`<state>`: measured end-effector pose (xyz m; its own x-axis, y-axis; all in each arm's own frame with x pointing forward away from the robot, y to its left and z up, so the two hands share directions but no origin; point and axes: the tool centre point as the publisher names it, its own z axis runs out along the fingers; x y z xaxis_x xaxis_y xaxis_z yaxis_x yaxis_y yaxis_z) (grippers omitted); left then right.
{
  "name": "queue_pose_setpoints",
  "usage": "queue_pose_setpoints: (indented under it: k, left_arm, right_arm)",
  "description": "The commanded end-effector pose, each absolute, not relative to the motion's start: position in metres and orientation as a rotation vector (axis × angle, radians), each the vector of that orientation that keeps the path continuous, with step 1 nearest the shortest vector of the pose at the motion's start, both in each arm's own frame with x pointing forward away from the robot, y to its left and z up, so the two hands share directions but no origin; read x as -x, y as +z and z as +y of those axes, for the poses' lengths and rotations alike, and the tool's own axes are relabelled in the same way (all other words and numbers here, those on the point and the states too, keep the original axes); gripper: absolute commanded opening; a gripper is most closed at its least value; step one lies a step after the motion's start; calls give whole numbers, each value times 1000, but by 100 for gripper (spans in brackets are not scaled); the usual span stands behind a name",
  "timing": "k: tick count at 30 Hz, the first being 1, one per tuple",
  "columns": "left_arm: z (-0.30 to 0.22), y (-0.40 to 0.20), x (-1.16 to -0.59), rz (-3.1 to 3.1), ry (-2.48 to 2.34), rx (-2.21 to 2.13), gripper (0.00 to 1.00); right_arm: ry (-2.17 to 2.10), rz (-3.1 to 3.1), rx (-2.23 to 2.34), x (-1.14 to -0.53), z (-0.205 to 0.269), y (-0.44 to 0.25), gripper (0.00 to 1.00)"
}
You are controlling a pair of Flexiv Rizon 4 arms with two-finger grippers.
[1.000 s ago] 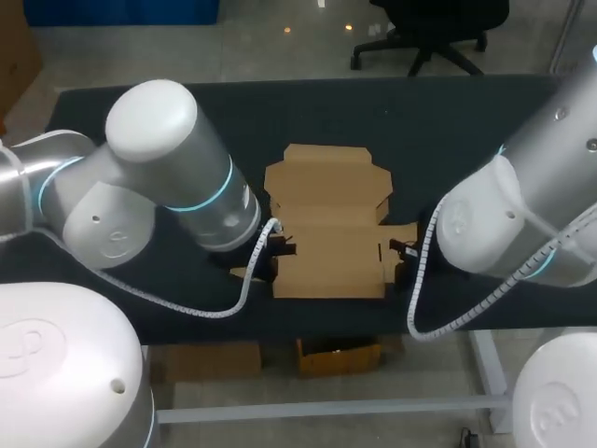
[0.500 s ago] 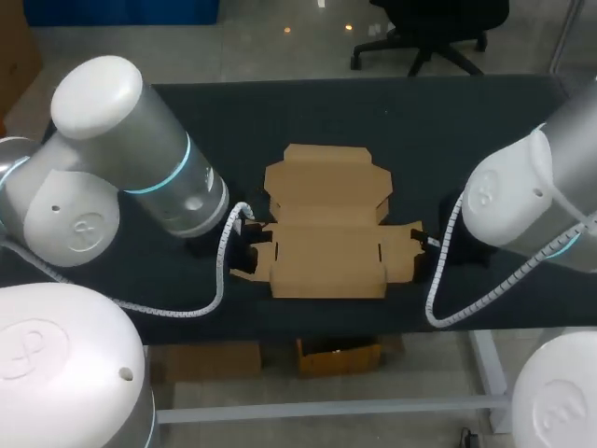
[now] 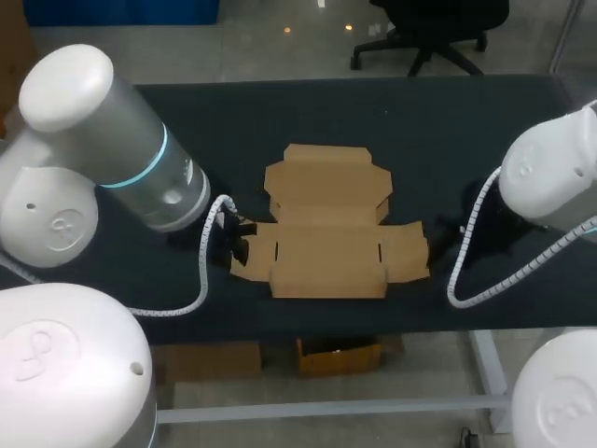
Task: Assemble the packaging by folding the flat box into shape, placing the metal phone stand inside, and closing the box properly
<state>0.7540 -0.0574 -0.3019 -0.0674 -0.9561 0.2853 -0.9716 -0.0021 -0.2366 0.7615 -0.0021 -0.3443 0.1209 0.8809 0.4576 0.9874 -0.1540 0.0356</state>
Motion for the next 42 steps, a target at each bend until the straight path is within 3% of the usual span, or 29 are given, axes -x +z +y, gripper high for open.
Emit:
queue_pose_setpoints:
  k: [1, 3, 6, 9, 42]
  left_arm:
    - [-50, -295, -754, -2186, 595, -2102, 66]
    - [-48, -292, -756, -2184, 597, -2099, 86]
    - [-46, -288, -760, -2182, 597, -2097, 100]
    - [-44, -284, -764, -2179, 601, -2094, 100]
    - [-23, -252, -779, -2281, 514, -2087, 100]
  right_arm:
    - [-681, -1734, 1993, -767, -16, -335, 47]
    - [-685, -1732, 1992, -771, -19, -333, 48]
    - [-687, -1730, 1991, -779, -22, -330, 52]
    - [-689, -1726, 1988, -787, -26, -326, 100]
    - [-715, -1669, 2022, -793, -43, -304, 100]
